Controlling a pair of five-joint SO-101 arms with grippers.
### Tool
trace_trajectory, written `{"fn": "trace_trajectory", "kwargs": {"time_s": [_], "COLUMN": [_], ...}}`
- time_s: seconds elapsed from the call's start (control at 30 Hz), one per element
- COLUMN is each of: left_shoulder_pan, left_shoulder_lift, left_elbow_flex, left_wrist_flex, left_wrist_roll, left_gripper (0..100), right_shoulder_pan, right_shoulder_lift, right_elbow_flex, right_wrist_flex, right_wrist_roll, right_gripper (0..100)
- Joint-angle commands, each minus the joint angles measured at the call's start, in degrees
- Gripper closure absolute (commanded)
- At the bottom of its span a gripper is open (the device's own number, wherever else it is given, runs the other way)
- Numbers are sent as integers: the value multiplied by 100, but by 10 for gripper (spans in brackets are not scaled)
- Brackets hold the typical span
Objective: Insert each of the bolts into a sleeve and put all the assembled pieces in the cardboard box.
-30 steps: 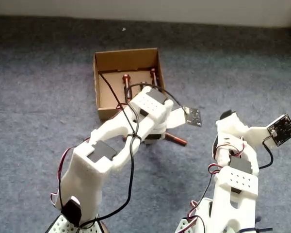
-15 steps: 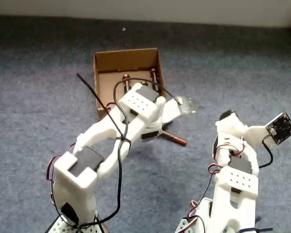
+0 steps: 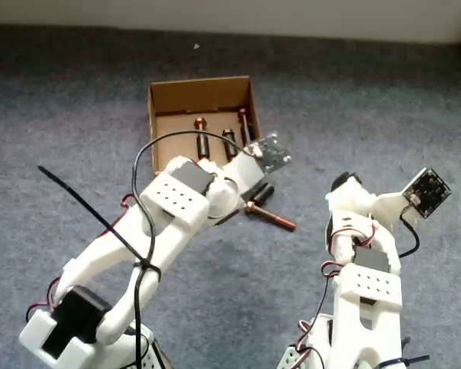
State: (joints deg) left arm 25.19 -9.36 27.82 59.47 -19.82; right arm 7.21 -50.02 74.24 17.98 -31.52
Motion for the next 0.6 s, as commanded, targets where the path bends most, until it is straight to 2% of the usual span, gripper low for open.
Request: {"fn": "trace_trajectory", "kwargs": {"time_s": [0.0,0.13,0.33,0.43,0.57], "left_shoulder_pan": [-382,-541,-558,-664,-866], "left_shoulder_lift": [-541,-848,-1754,-2088,-2281], "left_elbow_flex": [303,620,1367,1543,1569], "left_wrist_flex": [-651,-932,-1477,-1530,-1530], "left_wrist_roll": [563,932,993,1046,1538], "left_gripper": [994,994,994,994,994], "right_shoulder_pan": [-303,-629,-1165,-1367,-1727], "right_shoulder_lift": [-189,-453,-2378,-3213,-3785], "right_elbow_flex": [-22,84,1068,1455,1877], "right_wrist_flex": [-92,-92,-92,-92,-92], "right_wrist_roll": [123,501,730,1116,1433], "right_gripper": [995,995,995,995,995]}}
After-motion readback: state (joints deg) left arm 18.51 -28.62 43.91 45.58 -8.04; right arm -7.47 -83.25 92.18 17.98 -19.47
